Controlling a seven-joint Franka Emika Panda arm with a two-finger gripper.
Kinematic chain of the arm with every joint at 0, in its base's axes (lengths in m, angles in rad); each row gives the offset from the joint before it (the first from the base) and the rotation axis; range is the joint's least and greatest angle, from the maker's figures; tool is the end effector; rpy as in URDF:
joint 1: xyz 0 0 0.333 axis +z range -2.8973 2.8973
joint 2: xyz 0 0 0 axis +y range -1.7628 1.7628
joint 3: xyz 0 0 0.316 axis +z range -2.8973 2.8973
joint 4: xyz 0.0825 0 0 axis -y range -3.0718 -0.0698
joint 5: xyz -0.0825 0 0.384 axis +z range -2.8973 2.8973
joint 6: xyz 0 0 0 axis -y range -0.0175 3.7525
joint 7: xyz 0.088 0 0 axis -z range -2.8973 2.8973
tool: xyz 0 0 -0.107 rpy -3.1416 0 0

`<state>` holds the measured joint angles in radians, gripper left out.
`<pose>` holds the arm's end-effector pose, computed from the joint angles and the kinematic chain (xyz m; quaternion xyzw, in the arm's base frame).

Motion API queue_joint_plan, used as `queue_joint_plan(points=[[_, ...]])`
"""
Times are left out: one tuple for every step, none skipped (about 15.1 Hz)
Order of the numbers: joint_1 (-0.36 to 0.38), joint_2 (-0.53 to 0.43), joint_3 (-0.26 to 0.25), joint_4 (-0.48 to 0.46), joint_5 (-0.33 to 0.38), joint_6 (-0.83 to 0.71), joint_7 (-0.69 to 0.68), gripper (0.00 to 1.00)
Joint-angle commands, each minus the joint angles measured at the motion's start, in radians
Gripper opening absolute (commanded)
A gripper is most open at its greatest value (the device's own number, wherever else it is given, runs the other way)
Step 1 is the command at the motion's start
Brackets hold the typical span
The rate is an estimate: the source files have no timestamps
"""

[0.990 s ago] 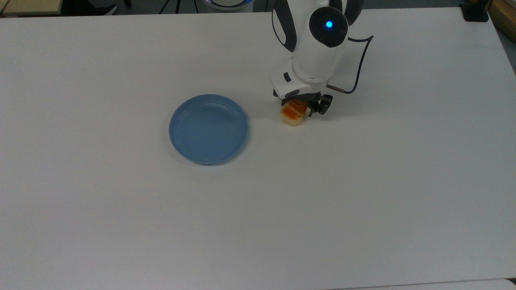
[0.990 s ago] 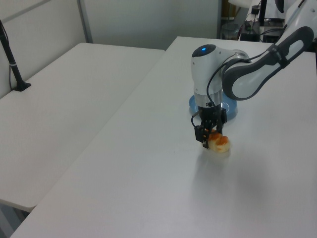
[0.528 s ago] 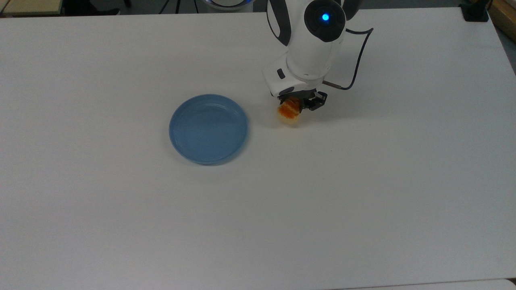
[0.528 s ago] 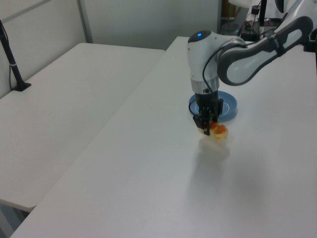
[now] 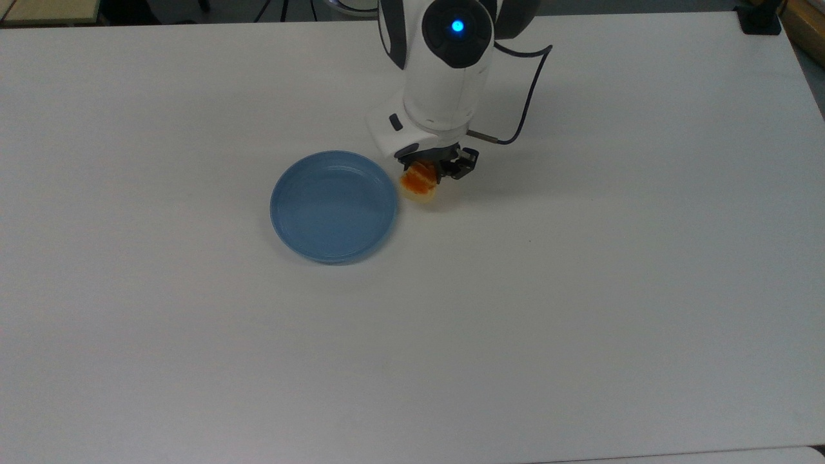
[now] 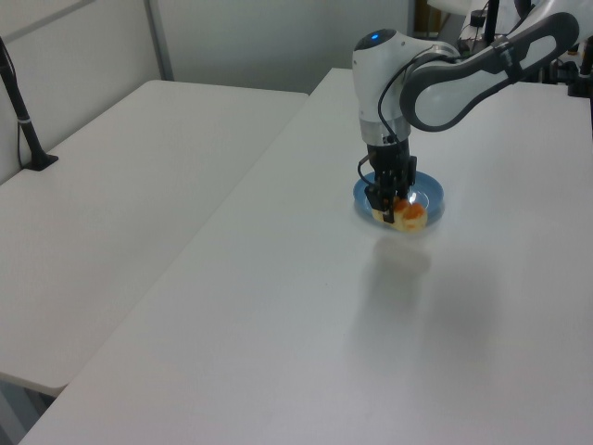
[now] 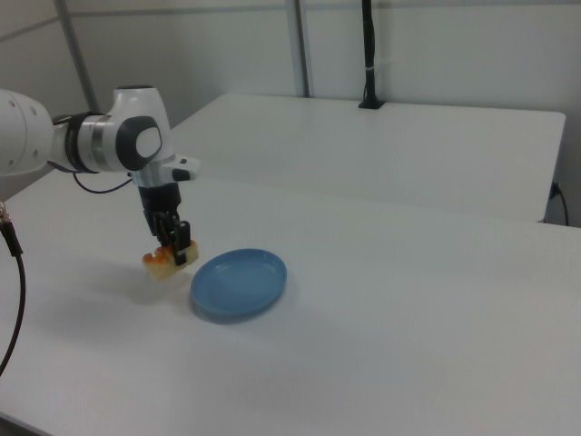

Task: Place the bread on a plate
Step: 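Lift the bread roll and carry it over the blue plate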

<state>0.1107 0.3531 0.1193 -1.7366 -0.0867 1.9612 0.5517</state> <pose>0.6205 0.1333 0.3662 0.9875 -0.1434 -0.0510 0.0407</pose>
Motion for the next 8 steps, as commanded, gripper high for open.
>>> queue_joint_plan(points=[[-0.019,-0.014,-0.041,0.006,-0.01,-0.019,-0.061,0.51],[-0.031,-0.008,-0.053,0.026,-0.01,-0.016,-0.076,0.51],[-0.042,-0.002,-0.069,0.044,-0.008,-0.016,-0.09,0.52],[-0.045,0.001,-0.082,0.049,-0.007,-0.015,-0.101,0.52],[-0.046,0.001,-0.095,0.049,-0.004,-0.015,-0.117,0.52],[-0.054,0.001,-0.101,0.048,-0.002,-0.012,-0.125,0.52],[-0.057,0.012,-0.105,0.049,-0.001,-0.008,-0.125,0.52],[-0.057,0.027,-0.11,0.049,-0.002,0.011,-0.125,0.52]])
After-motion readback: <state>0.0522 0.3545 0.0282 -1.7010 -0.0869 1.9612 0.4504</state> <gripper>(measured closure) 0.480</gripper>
